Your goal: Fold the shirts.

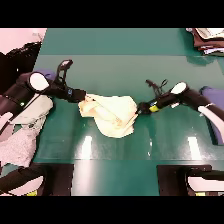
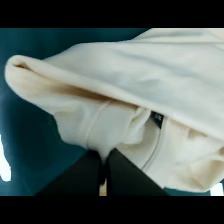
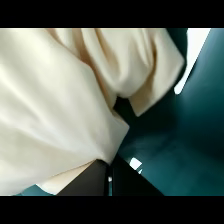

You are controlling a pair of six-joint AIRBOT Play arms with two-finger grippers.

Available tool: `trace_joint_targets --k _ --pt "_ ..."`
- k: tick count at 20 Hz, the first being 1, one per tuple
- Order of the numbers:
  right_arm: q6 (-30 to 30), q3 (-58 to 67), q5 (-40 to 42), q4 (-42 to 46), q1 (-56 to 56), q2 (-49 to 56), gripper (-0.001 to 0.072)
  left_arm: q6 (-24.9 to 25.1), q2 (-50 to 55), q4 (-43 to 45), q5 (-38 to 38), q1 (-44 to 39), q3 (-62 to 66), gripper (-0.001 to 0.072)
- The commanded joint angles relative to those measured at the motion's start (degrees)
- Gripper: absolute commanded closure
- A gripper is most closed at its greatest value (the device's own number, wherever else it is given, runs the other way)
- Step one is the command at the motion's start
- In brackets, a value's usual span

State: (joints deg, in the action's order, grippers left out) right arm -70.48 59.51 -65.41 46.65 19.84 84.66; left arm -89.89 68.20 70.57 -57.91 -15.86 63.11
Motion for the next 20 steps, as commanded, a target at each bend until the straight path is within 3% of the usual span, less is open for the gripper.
trace_joint_targets --k 1,6,12,16,20 --pt "-4.2 8.0 -3.9 10.3 -6.1 -6.2 0.0699 -0.3 -2.7 12.4 -6.0 0.1 8.6 0.0683" --pt "-4.5 23.5 -5.3 12.0 -15.1 -19.1 0.0699 -0.1 -10.3 14.7 -4.8 0.0 26.5 0.0683" --pt "-4.4 36.7 -6.8 14.8 -16.3 -28.4 0.0699 -0.1 -15.2 13.0 -5.6 0.0 40.7 0.0682" --pt "-4.5 43.1 -11.6 22.2 -16.3 -31.5 0.0699 -0.1 -15.9 13.0 -10.2 0.0 50.0 0.0682" --pt "-8.0 45.0 -19.1 23.4 -16.3 -31.2 0.0699 -0.1 -15.1 12.4 -17.0 0.1 51.3 0.0683"
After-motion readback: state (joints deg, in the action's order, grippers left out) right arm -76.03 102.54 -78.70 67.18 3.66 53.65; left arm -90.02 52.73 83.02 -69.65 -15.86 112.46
